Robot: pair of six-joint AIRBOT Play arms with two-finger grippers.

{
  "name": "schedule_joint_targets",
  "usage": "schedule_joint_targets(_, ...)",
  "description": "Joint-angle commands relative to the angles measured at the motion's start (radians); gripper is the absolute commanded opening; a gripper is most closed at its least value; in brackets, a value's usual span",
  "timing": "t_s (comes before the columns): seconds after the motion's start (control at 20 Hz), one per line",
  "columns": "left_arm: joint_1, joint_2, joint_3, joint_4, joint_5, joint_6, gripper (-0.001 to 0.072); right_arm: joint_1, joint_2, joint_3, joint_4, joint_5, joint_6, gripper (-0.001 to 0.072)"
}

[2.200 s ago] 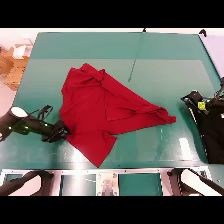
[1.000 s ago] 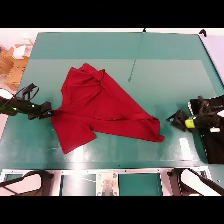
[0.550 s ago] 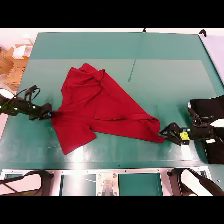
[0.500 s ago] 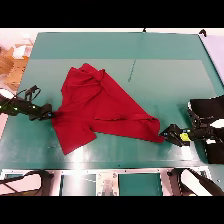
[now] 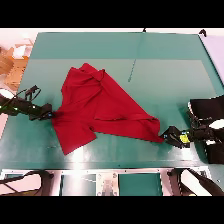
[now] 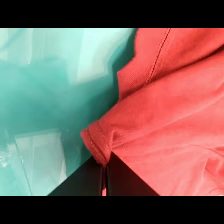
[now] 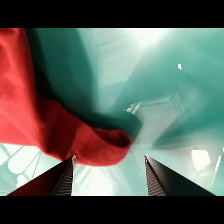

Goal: Fold the shirts.

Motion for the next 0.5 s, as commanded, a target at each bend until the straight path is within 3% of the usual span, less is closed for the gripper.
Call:
schedule_joint_targets(0.0,0.001,-0.001,0.001,-0.004,0.002,0.000,0.0020,0.040,-0.008,-0.012,-0.001,-0.050,-0.005,0.0487)
schedule_joint_targets(0.05,0.001,-0.001,0.001,-0.004,0.002,0.000,0.0020,0.064,-0.021,-0.016,-0.001,-0.055,-0.005,0.0487)
schedule_joint_targets(0.1,0.001,-0.001,0.001,-0.006,0.002,0.000,0.0020,0.087,-0.036,-0.019,-0.001,-0.068,-0.005,0.0440)
schedule_joint_targets(0.2,0.001,-0.001,0.001,-0.006,-0.007,0.000,0.0020,0.106,-0.056,-0.019,0.013,-0.089,-0.006,0.0294)
schedule_joint_targets(0.25,0.001,-0.001,0.001,-0.006,-0.019,0.000,0.0020,0.106,-0.057,-0.019,0.033,-0.087,-0.014,0.0178)
schedule_joint_targets(0.3,0.001,0.000,0.001,-0.007,-0.029,0.000,0.0020,0.106,-0.057,-0.016,0.053,-0.077,-0.037,0.0016)
schedule_joint_targets(0.45,0.001,0.030,0.022,-0.018,-0.109,0.006,0.0019,0.105,-0.052,0.040,0.113,-0.020,-0.043,0.0019)
